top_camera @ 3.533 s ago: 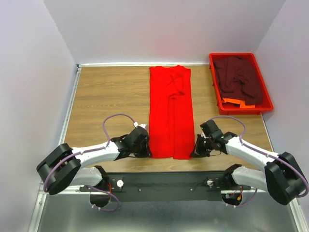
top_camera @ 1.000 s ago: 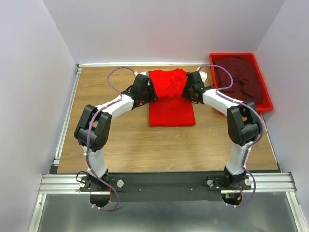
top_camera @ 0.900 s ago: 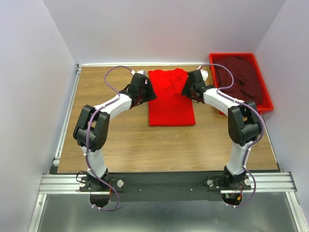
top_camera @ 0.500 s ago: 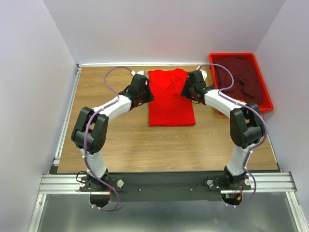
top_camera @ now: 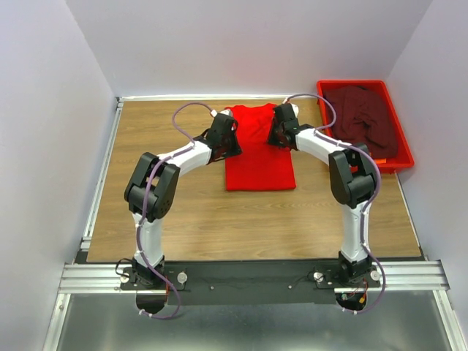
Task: Fold and stack the t-shirts
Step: Fold the tshirt
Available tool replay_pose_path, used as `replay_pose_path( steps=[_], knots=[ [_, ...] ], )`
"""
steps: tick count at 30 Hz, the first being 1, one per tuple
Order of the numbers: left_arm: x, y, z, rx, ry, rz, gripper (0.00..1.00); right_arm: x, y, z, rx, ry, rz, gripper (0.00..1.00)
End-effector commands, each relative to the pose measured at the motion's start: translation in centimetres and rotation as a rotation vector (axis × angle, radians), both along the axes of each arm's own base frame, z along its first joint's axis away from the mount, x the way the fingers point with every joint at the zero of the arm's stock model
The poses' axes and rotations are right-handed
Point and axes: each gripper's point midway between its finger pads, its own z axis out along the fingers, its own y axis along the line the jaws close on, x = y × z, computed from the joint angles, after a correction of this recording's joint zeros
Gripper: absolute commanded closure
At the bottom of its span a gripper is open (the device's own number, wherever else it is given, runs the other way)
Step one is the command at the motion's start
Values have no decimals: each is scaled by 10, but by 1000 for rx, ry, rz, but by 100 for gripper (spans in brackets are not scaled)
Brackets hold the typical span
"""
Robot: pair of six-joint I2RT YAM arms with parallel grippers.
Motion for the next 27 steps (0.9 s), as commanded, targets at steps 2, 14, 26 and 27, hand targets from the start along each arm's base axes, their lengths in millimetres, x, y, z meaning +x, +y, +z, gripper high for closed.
replay_pose_path(
  steps=[2,14,26,27],
  knots=[
    [20,-6,6,-10,-27,21,83,1,9,-21,-28,26,28,62],
    [48,-9,-35,57,13,68,83,-8,0,-50,-68,79,6,62],
    [20,6,-63,72,91,95,83,-40,-3,-69,-62,154,16,62],
    [17,7,-65,72,95,95,83,-43,-2,-70,-57,157,17,62]
  ],
)
